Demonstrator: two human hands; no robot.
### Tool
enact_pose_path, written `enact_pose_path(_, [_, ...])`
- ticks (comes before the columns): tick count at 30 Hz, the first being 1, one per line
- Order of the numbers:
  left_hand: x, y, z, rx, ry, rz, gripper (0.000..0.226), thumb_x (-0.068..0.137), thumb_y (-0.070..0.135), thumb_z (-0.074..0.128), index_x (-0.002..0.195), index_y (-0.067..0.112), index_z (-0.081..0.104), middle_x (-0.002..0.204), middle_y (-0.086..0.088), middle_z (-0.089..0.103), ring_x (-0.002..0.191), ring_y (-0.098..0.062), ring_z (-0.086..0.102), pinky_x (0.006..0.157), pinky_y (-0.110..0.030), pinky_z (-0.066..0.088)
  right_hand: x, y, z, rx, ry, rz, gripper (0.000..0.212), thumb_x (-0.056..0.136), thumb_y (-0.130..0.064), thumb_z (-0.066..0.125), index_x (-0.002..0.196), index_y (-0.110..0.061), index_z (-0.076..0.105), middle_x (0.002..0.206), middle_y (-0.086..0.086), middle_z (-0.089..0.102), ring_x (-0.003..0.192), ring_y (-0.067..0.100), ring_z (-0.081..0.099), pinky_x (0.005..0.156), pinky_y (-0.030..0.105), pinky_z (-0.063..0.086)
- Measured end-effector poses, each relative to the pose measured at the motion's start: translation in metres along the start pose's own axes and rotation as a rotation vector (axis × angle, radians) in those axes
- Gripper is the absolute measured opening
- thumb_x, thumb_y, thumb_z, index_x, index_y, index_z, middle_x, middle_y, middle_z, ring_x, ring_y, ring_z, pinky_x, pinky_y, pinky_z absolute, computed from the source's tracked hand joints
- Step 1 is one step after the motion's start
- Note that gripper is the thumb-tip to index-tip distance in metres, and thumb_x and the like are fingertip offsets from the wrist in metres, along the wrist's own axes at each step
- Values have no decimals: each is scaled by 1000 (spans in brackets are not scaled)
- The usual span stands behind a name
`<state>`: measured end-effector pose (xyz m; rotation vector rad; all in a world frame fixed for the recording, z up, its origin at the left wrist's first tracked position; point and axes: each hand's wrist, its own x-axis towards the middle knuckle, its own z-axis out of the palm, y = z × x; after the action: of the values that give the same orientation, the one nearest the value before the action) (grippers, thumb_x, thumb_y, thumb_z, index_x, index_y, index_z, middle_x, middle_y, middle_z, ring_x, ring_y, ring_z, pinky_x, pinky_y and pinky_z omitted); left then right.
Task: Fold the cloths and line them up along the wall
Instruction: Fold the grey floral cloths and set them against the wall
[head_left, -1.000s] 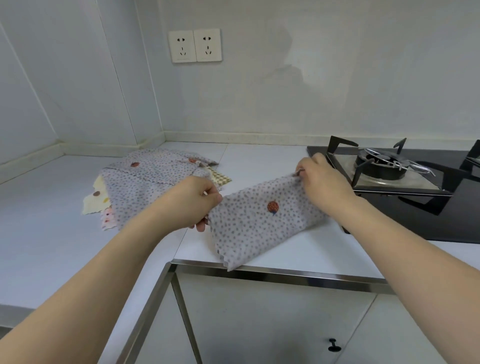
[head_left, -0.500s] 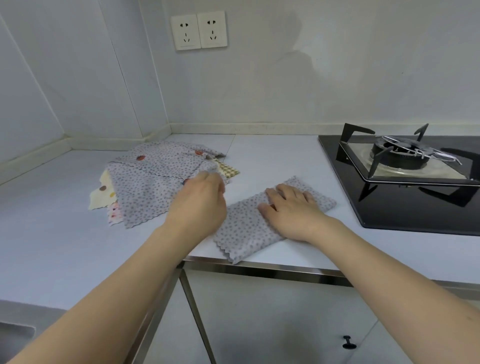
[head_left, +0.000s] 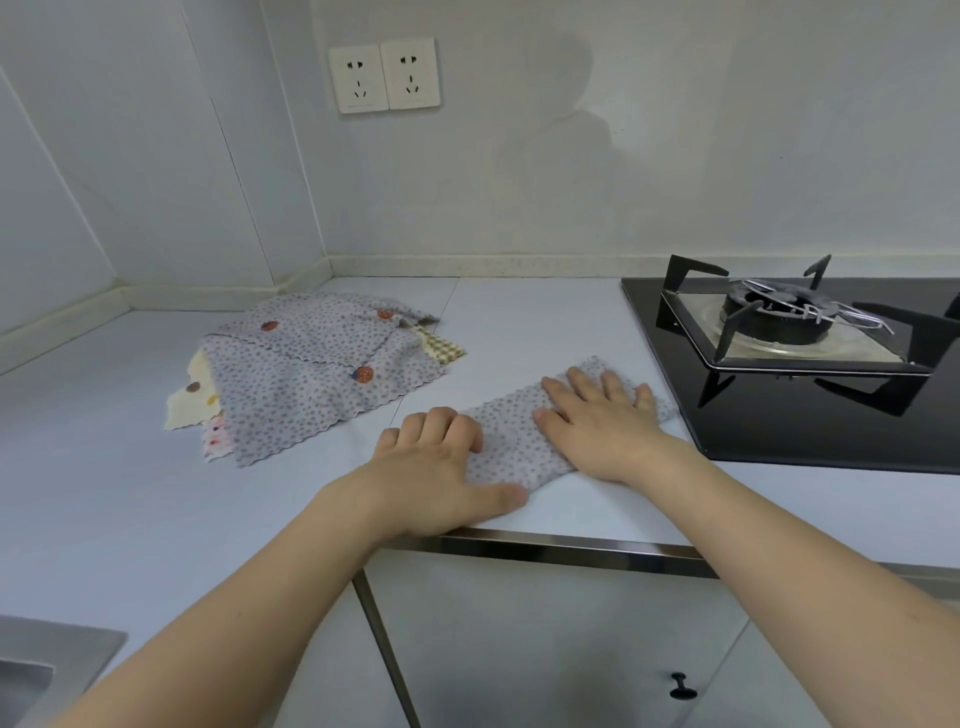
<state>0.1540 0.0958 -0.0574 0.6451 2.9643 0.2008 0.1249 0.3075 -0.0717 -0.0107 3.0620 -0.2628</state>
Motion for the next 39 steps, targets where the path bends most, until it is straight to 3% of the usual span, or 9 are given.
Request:
enact_pose_path(4, [-1, -16, -11, -83, -41, -54, 49, 80, 76, 40, 110, 37, 38, 123, 13, 34, 120, -13, 26, 99, -32, 22, 2, 2, -3, 9, -14, -43, 62, 95, -61, 17, 152, -39, 7, 162, -6, -5, 148, 27, -8, 114, 61, -7])
enact_pose_path(7, [2, -31, -19, -174, -30, -32, 28, 84, 53, 31, 99, 35, 46, 111, 11, 43, 112, -18, 36, 94, -34, 28, -14, -5, -2, 40, 221, -141, 55, 97, -48, 34, 148, -27, 28, 159, 2, 12, 146, 27, 9, 116, 58, 8])
enact_pose_path(11, [3, -46, -29, -268, 22, -25, 28, 90, 6, 41, 90, 27, 59, 108, 10, 47, 104, -16, 40, 88, -28, 32, -50, -27, 6, 90, 439, -522, 19, 88, -16, 52, 104, -17, 62, 106, 0, 55, 99, 23, 51, 86, 41, 46])
enact_pose_path(14, [-1, -52, -35, -319, -29, -63, 31, 85, -3, 43, 80, 21, 62, 97, 9, 51, 90, -9, 46, 74, -16, 33, -69, -42, 9, 118, 366, -606, 23, 86, -37, 47, 93, -22, 63, 94, -7, 57, 91, 16, 50, 83, 34, 46])
enact_pose_path(18, [-6, -58, -45, -284, -156, -70, 32, 78, -6, 42, 74, 19, 62, 97, -1, 60, 87, -16, 50, 76, -27, 41, -82, -53, 15, -72, 388, -559, 62, 72, -76, 40, 97, -22, 58, 98, -7, 54, 96, 17, 49, 83, 33, 44])
enact_pose_path(25, [-16, -59, -55, -291, -277, -58, 37, 78, 0, 46, 97, 30, 57, 99, 2, 53, 81, -15, 47, 71, -26, 39, -83, -61, 26, -77, 552, -719, 23, 84, -41, 52, 79, -19, 55, 80, -2, 54, 74, 20, 52, 62, 32, 41])
enact_pose_path(30, [-16, -69, -56, -407, -345, -83, 67, 76, 28, 77, 133, 35, 42, 119, 22, 41, 117, -10, 43, 101, -31, 36, -80, -51, 5, 673, 429, -395, 35, 93, -35, 56, 65, -23, 39, 57, -5, 45, 57, 20, 47, 53, 36, 41])
enact_pose_path(34, [-9, -67, -47, -604, -127, -5, 29, 83, 30, 73, 109, 18, 67, 122, 16, 50, 117, -13, 48, 93, -21, 36, -74, -45, -3, 1129, 293, -217, 18, 83, -33, 65, 84, -16, 60, 87, 19, 66, 83, 35, 64, 81, 52, 52])
enact_pose_path(39, [-7, -57, -41, -898, -44, 46, 13, 92, 19, 64, 95, 6, 66, 108, -3, 68, 100, -8, 63, 81, -9, 41, -68, -19, -8, 904, 376, -211, 27, 90, -32, 59, 71, -14, 57, 57, 1, 52, 55, 18, 45, 59, 34, 38])
